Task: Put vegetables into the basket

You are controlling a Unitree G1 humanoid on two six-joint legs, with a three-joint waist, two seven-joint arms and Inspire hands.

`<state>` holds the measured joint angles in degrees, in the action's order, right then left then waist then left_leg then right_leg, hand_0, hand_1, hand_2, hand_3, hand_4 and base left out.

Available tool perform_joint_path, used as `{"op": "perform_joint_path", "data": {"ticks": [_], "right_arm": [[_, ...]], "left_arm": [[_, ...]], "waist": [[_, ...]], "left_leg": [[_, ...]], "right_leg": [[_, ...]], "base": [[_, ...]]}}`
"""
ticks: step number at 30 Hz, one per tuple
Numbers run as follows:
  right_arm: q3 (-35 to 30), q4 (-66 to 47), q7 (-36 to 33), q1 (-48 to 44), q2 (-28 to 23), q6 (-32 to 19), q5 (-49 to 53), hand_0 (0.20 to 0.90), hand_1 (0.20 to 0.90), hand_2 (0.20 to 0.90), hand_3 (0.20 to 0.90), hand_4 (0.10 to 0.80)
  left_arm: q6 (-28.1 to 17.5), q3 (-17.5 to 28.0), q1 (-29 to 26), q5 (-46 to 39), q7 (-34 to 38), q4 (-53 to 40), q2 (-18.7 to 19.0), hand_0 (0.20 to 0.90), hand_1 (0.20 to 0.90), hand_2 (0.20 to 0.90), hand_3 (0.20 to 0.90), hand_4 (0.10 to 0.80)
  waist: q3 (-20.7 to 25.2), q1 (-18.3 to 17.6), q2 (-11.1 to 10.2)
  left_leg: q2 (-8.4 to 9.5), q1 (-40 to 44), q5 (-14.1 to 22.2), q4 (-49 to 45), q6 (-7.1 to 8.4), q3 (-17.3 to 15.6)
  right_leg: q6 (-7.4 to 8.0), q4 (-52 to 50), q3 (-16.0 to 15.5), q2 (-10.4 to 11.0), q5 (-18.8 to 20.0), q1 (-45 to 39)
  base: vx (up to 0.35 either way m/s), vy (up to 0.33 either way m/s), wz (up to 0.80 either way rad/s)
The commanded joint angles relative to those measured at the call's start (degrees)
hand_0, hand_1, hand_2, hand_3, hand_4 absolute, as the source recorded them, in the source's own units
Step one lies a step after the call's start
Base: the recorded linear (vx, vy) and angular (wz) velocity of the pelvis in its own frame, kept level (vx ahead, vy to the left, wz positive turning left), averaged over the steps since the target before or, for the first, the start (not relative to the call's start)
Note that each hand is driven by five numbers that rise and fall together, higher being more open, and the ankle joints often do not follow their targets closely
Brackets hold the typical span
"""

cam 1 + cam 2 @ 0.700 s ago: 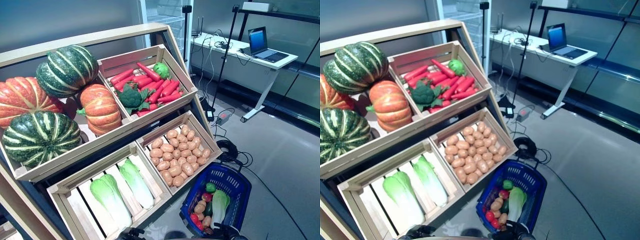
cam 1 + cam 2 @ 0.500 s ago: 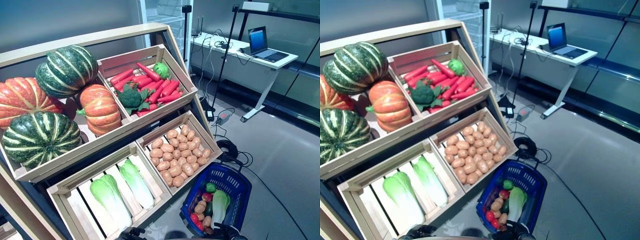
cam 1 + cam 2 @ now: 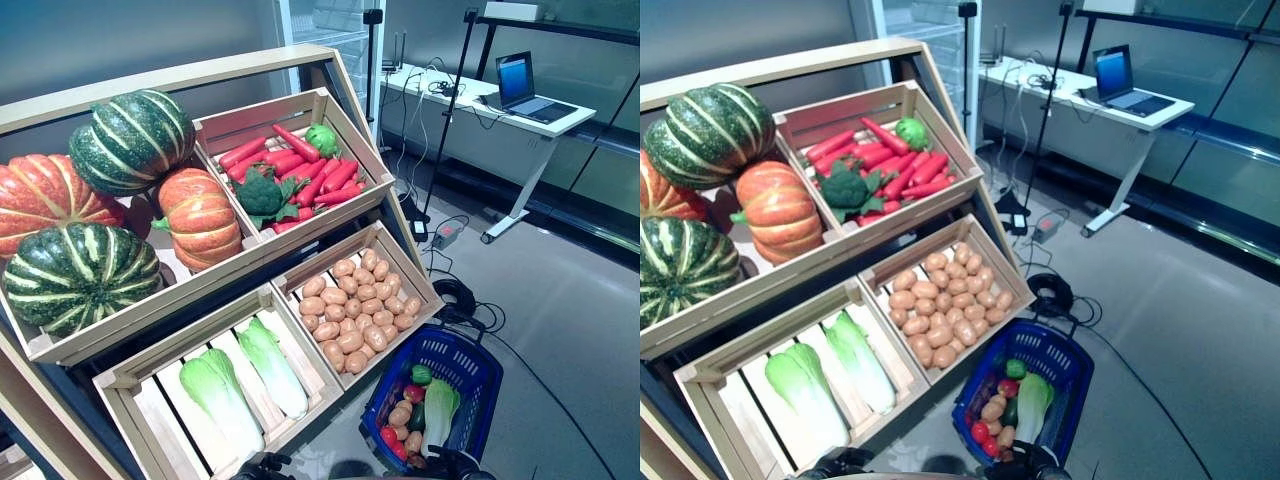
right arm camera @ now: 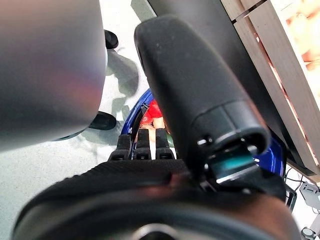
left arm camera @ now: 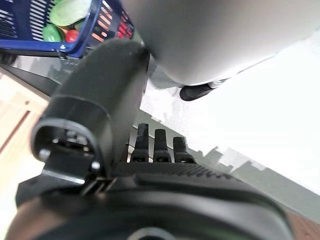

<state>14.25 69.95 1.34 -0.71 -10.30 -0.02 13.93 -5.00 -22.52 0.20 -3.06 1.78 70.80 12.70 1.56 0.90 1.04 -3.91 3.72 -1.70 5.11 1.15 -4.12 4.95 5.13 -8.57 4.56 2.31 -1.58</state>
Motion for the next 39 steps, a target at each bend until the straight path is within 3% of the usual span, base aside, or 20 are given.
{"op": "perform_joint_path", "data": {"ticks": [1,6,10,13,15,19,25,29,36,39], "right_arm": [[2.3,1.3,0.2,-0.9,-0.2,-1.8,0.8,0.900,0.900,0.900,0.900,0.800],[2.6,-0.4,-0.3,-0.9,-0.9,-0.7,1.4,0.900,0.900,0.900,0.900,0.800],[2.9,-4.8,-0.9,0.4,-2.4,1.7,2.0,0.900,0.900,0.900,0.900,0.800],[1.9,-5.9,-1.0,1.9,-3.6,1.2,2.0,0.900,0.900,0.900,0.900,0.800],[1.5,-5.8,-0.9,2.2,-3.9,1.0,2.0,0.900,0.900,0.900,0.900,0.800],[0.4,-4.4,0.2,3.7,-5.0,-1.0,1.3,0.900,0.900,0.900,0.900,0.800],[0.1,-4.1,0.8,4.9,-6.5,-2.1,0.3,0.900,0.900,0.900,0.900,0.800],[0.5,-5.0,1.6,2.7,-9.2,-3.2,1.6,0.900,0.900,0.900,0.900,0.800],[2.1,-6.7,1.9,-3.8,-12.1,-4.8,5.1,0.900,0.900,0.900,0.900,0.800],[2.6,-8.1,1.6,-6.6,-12.6,-6.1,8.2,0.900,0.900,0.900,0.900,0.800]], "left_arm": [[-7.4,-0.7,-5.1,-2.0,0.2,-0.4,-2.6,0.900,0.900,0.900,0.900,0.800],[-12.0,-2.5,-6.0,1.9,-0.8,-11.8,-0.3,0.900,0.900,0.900,0.900,0.800],[-6.9,-5.4,-6.7,5.0,0.6,-33.0,6.7,0.900,0.900,0.900,0.900,0.800],[-3.0,-4.0,-8.3,9.1,0.1,-47.7,14.4,0.900,0.900,0.900,0.900,0.800],[-2.3,-3.6,-8.7,10.8,0.0,-49.9,16.1,0.900,0.900,0.900,0.900,0.800],[2.8,-0.3,-10.6,19.0,-2.1,-58.4,25.6,0.900,0.900,0.900,0.900,0.800],[4.6,2.3,-11.5,29.6,-2.5,-61.5,33.9,0.900,0.900,0.900,0.900,0.800],[6.6,2.1,-13.4,38.8,1.0,-61.3,39.0,0.900,0.900,0.900,0.900,0.800],[8.5,1.1,-17.6,42.7,6.0,-59.8,43.8,0.900,0.900,0.900,0.900,0.800],[8.8,1.5,-20.0,44.1,12.7,-58.9,44.9,0.900,0.900,0.900,0.900,0.800]], "waist": [[-1.8,-1.1,-1.1],[-2.4,-0.9,-0.8],[-2.9,-0.8,-0.3],[-3.3,-0.6,0.5],[-3.3,-0.6,0.6],[-3.4,-0.5,1.3],[-4.0,-0.3,1.9],[-7.0,-0.1,2.9],[-13.4,0.9,3.7],[-17.0,1.6,3.8]], "left_leg": [[-1.29,-1.5,-0.4,-0.1,0.54,0.2],[-1.16,-1.6,-0.6,-0.1,0.70,0.5],[-1.16,-1.9,-0.6,-0.1,0.66,0.4],[-1.19,-2.6,-1.1,-0.1,0.56,0.4],[-1.18,-2.7,-1.2,-0.1,0.55,0.4],[-0.85,-3.7,-1.7,-0.1,0.63,0.2],[-0.71,-5.6,-2.4,-0.1,1.04,0.5],[-0.43,-9.5,-3.8,-0.1,1.44,1.1],[0.01,-14.7,-5.6,-0.1,1.43,2.5],[0.09,-18.2,-6.9,-1.1,1.33,3.4]], "right_leg": [[0.88,-0.5,-1.4,3.7,1.6,-1.8],[0.91,-0.6,-1.3,3.7,1.6,-1.8],[1.03,-0.5,-1.1,3.6,1.8,-1.5],[1.10,-0.5,-1.5,3.7,1.8,-1.1],[1.12,-0.5,-1.7,3.8,1.9,-1.0],[1.12,-0.1,-2.5,4.0,2.0,-0.5],[1.00,-0.1,-3.0,3.9,2.1,0.9],[0.49,-0.1,-3.3,3.7,2.9,4.1],[-0.65,-2.1,-3.8,3.3,3.1,9.1],[-1.42,-5.7,-4.3,3.2,2.4,13.2]], "base": [[0.000,0.000,0.00],[0.000,0.000,0.00],[0.000,0.000,0.00],[0.000,0.000,0.00],[0.000,0.000,0.00],[0.015,0.007,0.03],[0.019,0.004,0.06],[-0.154,0.039,0.06],[-0.208,0.007,0.08],[-0.230,-0.041,0.01]]}}
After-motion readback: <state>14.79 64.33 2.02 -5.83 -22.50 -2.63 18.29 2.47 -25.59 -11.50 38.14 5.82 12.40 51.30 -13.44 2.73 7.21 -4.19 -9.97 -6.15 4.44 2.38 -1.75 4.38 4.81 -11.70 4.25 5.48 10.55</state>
